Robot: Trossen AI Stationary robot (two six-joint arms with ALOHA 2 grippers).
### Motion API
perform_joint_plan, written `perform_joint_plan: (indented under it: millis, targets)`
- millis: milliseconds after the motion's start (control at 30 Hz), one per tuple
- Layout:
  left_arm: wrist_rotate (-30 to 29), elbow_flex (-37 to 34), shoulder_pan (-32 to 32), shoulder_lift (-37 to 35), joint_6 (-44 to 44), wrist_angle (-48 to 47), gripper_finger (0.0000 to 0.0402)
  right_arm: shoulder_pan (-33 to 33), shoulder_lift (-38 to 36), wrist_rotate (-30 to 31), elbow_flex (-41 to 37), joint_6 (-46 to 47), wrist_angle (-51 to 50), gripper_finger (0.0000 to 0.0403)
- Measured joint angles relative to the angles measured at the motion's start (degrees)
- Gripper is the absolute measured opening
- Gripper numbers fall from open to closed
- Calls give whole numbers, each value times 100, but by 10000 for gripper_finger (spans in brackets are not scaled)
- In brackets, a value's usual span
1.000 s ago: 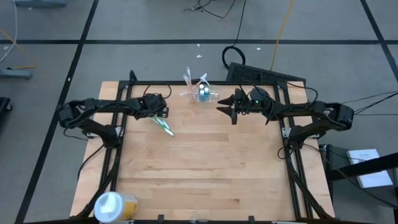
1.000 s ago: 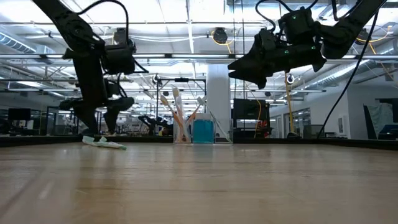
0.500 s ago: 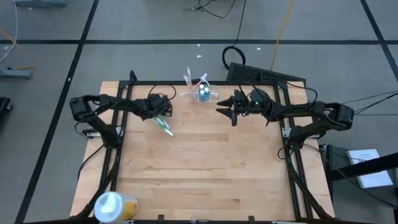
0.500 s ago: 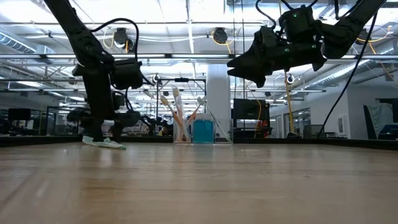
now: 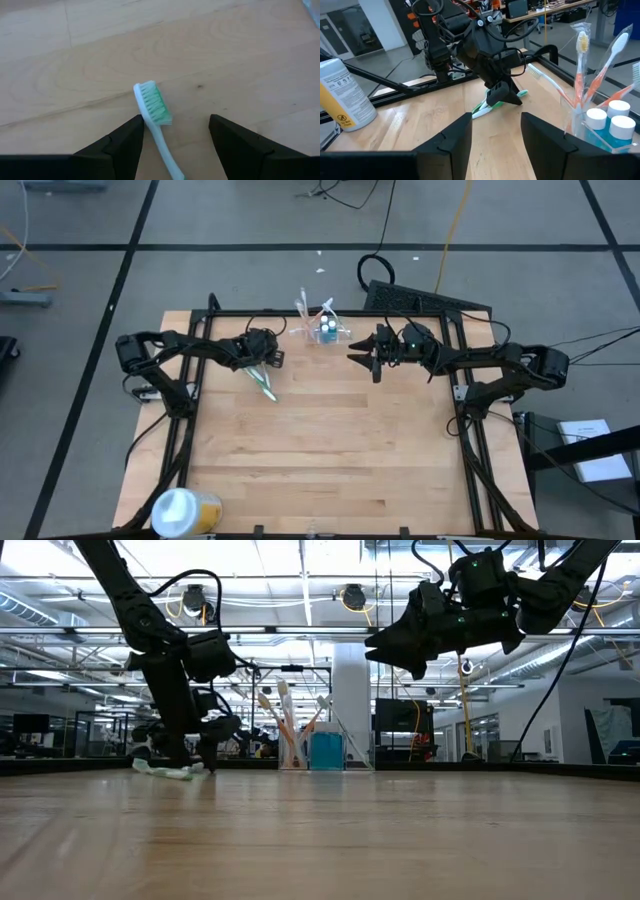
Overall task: Pick & Place toothbrushing station
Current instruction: Put the green toothbrush into the transparent organizer
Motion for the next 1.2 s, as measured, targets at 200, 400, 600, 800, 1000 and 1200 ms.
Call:
perform_joint_plan:
  millis: [200, 400, 600, 800, 1000, 1200]
  targets:
    - [93, 4, 0, -2, 0, -31, 176, 0, 0, 8, 0, 0, -2, 160]
    - [187, 6, -2, -2, -3, -35, 86, 0, 0, 13, 0, 2, -2, 160]
    - [313, 6, -4, -2, 176, 15, 19, 0, 0, 15, 0, 1, -2, 160]
    - [343, -3, -4, 7, 550, 275, 18, 0, 0, 15, 0, 0, -4, 160]
    - [787, -22, -75, -277, 1034, 910, 9, 0, 0, 17, 2, 0, -47, 160]
    - [855, -14, -405, -925, 1700, 1727, 7, -2, 2, 17, 2, 2, -94, 160]
